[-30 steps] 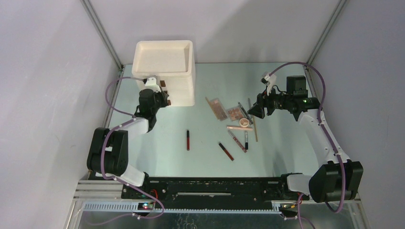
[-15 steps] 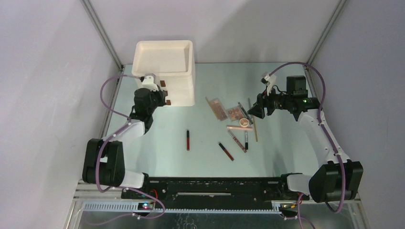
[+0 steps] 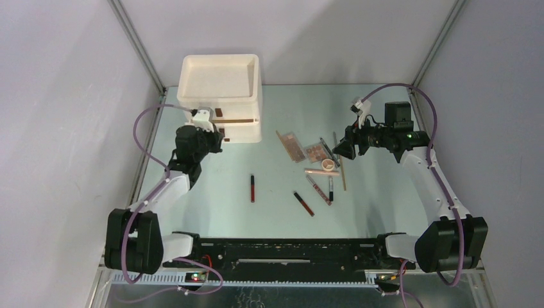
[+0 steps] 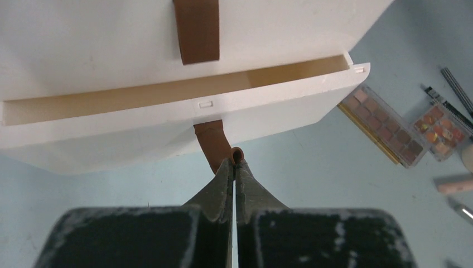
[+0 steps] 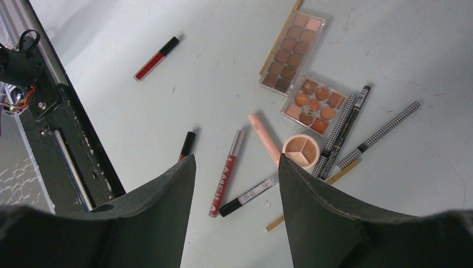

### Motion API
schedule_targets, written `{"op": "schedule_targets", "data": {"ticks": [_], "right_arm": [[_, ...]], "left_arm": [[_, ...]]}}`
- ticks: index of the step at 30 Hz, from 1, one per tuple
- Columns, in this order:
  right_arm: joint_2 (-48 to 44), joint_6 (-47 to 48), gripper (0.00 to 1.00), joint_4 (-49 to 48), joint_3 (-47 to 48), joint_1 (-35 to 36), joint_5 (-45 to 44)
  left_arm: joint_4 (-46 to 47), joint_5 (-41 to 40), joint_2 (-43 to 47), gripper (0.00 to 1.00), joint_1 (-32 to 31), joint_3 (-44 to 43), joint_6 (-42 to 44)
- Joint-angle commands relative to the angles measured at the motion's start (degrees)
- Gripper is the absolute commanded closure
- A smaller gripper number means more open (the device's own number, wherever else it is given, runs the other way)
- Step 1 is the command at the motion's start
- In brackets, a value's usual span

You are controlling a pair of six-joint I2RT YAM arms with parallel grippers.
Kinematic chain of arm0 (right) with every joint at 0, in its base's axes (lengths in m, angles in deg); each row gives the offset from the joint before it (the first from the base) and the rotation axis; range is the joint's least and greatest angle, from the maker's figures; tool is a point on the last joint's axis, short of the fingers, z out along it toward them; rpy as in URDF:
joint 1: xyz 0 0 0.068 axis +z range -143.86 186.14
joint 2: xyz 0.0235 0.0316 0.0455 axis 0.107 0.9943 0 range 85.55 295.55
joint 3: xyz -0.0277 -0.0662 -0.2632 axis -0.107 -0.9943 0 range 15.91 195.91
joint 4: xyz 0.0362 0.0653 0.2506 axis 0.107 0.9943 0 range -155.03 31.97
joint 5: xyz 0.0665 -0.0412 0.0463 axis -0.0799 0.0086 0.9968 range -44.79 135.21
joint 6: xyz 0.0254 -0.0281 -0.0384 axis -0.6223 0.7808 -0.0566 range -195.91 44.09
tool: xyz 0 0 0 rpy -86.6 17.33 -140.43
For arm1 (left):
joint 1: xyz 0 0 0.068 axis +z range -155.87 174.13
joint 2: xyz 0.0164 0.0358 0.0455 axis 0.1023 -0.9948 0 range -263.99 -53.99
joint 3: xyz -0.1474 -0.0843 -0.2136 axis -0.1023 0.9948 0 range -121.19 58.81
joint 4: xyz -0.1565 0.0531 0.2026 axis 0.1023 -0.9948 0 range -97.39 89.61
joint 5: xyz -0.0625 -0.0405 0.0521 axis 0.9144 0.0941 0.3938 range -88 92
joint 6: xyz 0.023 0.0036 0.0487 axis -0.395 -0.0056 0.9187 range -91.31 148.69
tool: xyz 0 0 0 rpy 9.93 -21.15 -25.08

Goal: Organize the makeup
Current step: Open the drawer in the storage box.

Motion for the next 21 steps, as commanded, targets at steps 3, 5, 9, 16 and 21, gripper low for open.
{"op": "schedule_targets", "data": {"ticks": [3, 5, 9, 16, 21], "right_arm": [[-0.19, 1.03, 0.34, -0.12, 0.13, 0.23, 0.94], [-0.16, 1.04, 0.34, -0.09, 0.1, 0.23, 0.9], [-0.07, 1.12, 0.34, -0.16, 0.09, 0.32, 0.82], [-0.14, 1.29, 0.34, -0.12, 0.11, 0.67, 0.48], [-0.29, 1.56, 0.34, -0.03, 0.14, 0.93, 0.07]], "left_arm": [[-2.85, 4.6, 4.23, 1.0, 0.24, 2.26, 5.01], [-4.22, 5.55, 5.32, 1.0, 0.23, 2.68, 6.68], [-8.61, 8.61, 8.43, 1.0, 0.17, 3.35, 11.22], [-18.63, 13.17, 14.62, 1.0, 0.05, 4.21, 18.62], [-25.04, 17.92, 18.17, 1.0, 0.0, 5.14, 24.78]]}}
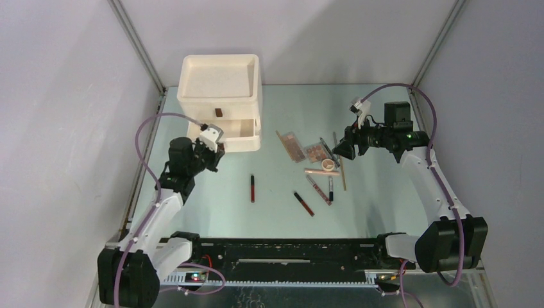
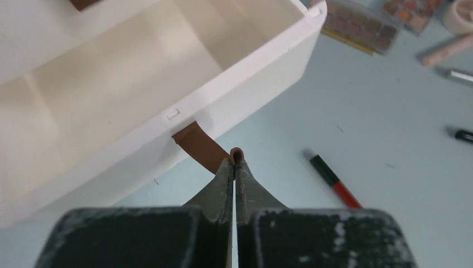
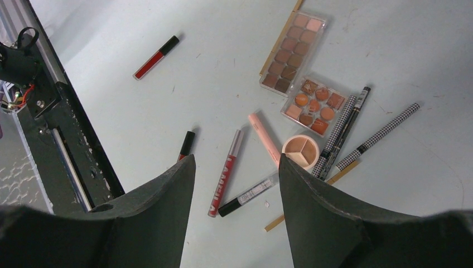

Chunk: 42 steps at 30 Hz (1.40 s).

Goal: Organize the makeup
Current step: Open the drawer in the storage box.

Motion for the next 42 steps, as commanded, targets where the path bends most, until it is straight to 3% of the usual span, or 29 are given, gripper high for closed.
{"op": "schedule_targets", "data": {"ticks": [1, 11, 13, 16, 19, 22, 31, 36, 42], "right_arm": [[-0.37, 1.32, 0.34, 0.01, 0.08, 0.45, 0.17], [-0.51, 1.69, 0.34, 0.24, 0.14, 0.45, 0.29], [-0.46, 1.74, 0.34, 0.22, 0.11, 0.46, 0.29], [-0.42, 1.83, 0.34, 0.35, 0.14, 0.45, 0.4], [-0.25, 1.89, 0.34, 0.35, 0.09, 0.52, 0.39], [-0.16, 1.92, 0.34, 0.35, 0.14, 0.62, 0.25], [0.19, 1.39, 0.34, -0.49, 0.14, 1.93, -4.66], [0.78, 1.3, 0.33, -1.49, 0.15, 4.02, -12.08], [2.01, 1.74, 0.29, -2.07, 0.12, 6.88, -18.57]], "left_arm": [[-8.14, 8.1, 3.64, 1.0, 0.0, 1.67, 7.98], [-13.43, 8.71, 9.43, 1.0, -0.09, 4.66, 16.63], [-14.16, 8.53, 9.31, 0.96, -0.08, 4.53, 17.52], [-15.72, 9.09, 9.23, 0.8, -0.07, 4.07, 19.01], [-18.35, 10.05, 9.4, 0.55, -0.09, 3.37, 20.99], [-21.68, 10.89, 9.91, 0.37, -0.1, 2.28, 23.51], [-29.99, 14.84, 11.41, 0.01, -0.1, -2.47, 25.18], [-31.45, 14.29, 11.88, 0.0, -2.36, -4.36, 24.03], [-31.76, 13.17, 14.29, 0.0, -10.32, -3.04, 28.92]]}}
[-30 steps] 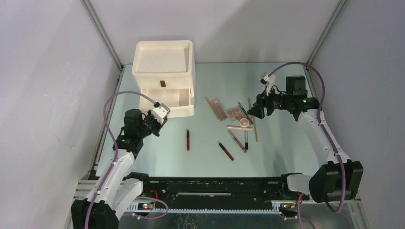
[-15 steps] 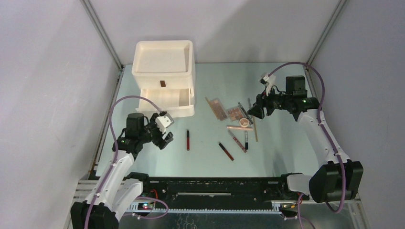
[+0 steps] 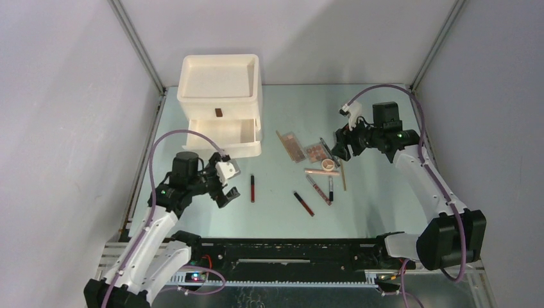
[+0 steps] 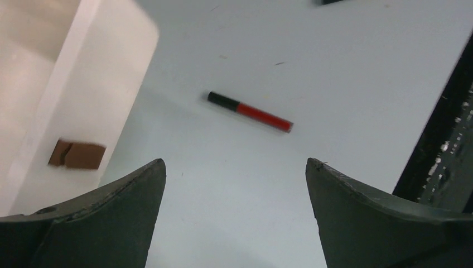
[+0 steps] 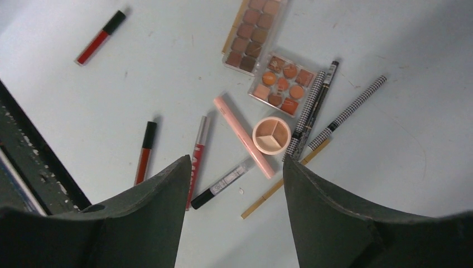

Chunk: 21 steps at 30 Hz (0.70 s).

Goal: Organize the makeup
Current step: Open the drawer in the storage box, then pick up the makeup from the center of the board.

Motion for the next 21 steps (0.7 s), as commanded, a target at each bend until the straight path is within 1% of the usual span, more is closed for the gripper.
{"op": "schedule_targets", "data": {"ticks": [1, 5, 6, 9, 13, 18, 21], "right_arm": [[0.98, 1.4, 0.28, -1.86, 0.12, 2.63, -7.16], [2.93, 2.87, 0.26, -1.25, 0.87, 7.12, -13.56], [4.06, 3.31, 0.24, -0.41, 1.31, 8.51, -15.34], [7.4, 3.27, 0.2, 0.02, 1.81, 12.27, -20.43], [11.36, 2.11, 0.15, -1.17, 1.77, 14.98, -24.93], [14.95, 1.74, 0.14, -2.01, 2.0, 16.47, -27.3], [16.6, 1.26, 0.14, -0.99, 3.03, 16.44, -27.76]], "left_arm": [[-0.93, 0.08, 2.17, 0.0, -5.52, -1.0, 5.28], [-0.05, -1.41, 1.17, 0.0, -9.5, -0.64, 7.55], [0.4, -1.49, 0.8, 0.0, -9.95, -0.68, 7.65], [2.31, -0.86, 0.09, 0.0, -10.44, -0.62, 7.47], [6.25, -0.01, 0.26, 0.0, -10.41, 0.58, 6.3], [12.01, 0.38, 1.95, 0.0, -10.48, 2.88, 3.25], [12.86, 0.03, 2.47, 0.0, -10.49, 3.49, 2.6]]}}
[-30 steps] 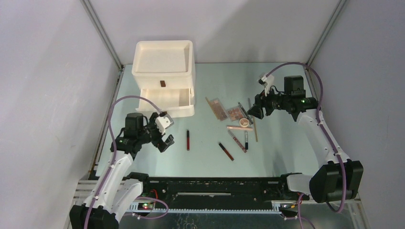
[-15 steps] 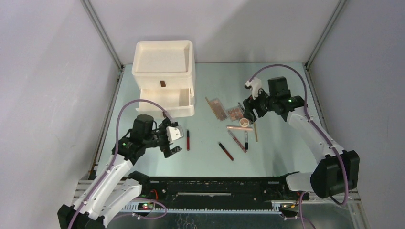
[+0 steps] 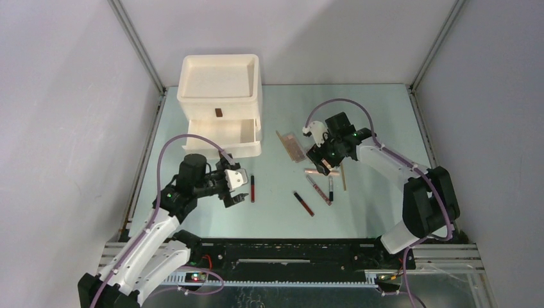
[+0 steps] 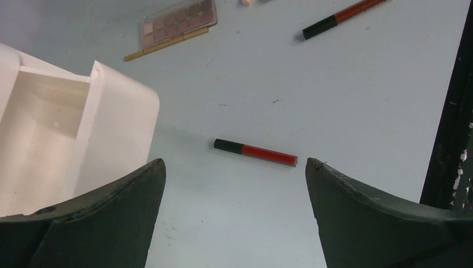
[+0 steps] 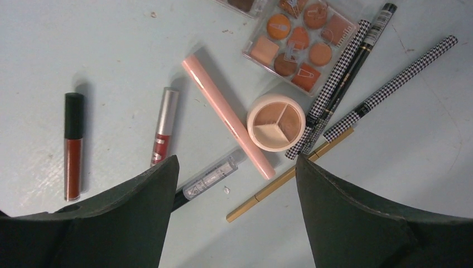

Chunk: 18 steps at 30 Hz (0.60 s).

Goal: Organize the makeup
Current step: Pick up the makeup from the center of the board.

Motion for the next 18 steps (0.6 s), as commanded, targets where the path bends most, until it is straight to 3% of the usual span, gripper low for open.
{"op": "schedule_targets", "data": {"ticks": [1, 18], "right_arm": [[1.75, -0.87, 0.14, -0.66, 2.94, 0.18, -3.0], [5.13, -5.22, 0.25, 0.47, 5.2, -6.75, 1.0]], "left_arm": [[4.71, 0.15, 1.28, 0.0, -0.4, 1.61, -1.98], [6.54, -3.92, 2.18, 0.0, -0.42, 4.36, -1.98]]}}
